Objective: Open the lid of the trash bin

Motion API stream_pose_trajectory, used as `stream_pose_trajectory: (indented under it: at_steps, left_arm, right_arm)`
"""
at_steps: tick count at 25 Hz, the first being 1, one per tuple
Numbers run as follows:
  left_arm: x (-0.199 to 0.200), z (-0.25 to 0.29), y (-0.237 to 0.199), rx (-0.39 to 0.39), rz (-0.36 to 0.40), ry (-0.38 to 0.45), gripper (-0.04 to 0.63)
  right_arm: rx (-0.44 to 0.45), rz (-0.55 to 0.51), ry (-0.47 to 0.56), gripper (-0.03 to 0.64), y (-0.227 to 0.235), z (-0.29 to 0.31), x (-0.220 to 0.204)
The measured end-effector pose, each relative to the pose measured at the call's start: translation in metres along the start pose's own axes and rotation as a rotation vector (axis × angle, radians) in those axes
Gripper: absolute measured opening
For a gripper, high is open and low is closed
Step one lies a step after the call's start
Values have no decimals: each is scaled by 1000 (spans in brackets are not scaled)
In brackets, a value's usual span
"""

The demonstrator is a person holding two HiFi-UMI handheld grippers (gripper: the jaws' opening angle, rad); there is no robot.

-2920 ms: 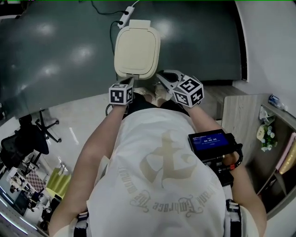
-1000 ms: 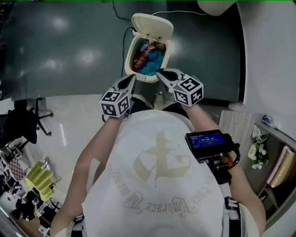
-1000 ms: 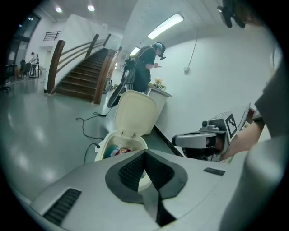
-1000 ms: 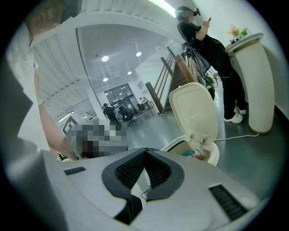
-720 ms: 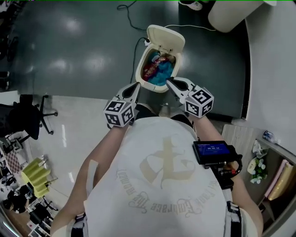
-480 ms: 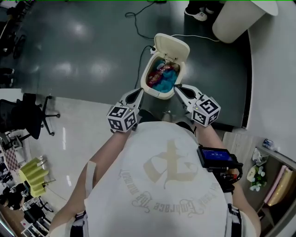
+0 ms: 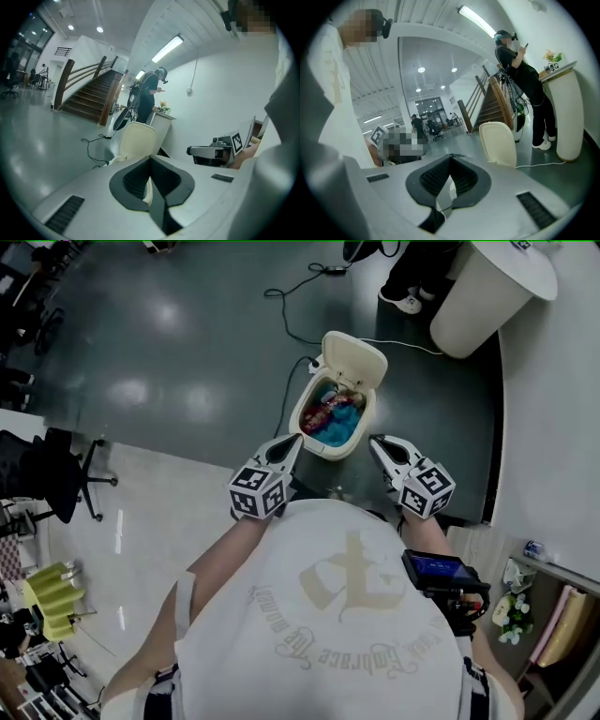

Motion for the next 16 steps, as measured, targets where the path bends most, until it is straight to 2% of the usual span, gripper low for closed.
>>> stream_pose_trajectory:
  at_steps: [6,11,16]
  left_arm:
    - [-18,-13,-2,25,-33,-13,14]
    - [-32,-17,3,37,-34,-46,14]
    - [-35,-26,1,74,-40,-43,14]
  right_arm:
    - [3,24,-16,3,-9,3,-17]
    - [19,51,-31,3,-10,4,-34]
    - [37,47,-31,3,-9,8,-35]
Point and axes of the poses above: the fingertips, and each gripper's own axes: z forward along the fingers, y to its right, x out of its top, the point moved 7 cm from there along -z, backward along the fingers, and after that the axes turned 2 degrees about -y, right-handed, at the moved point
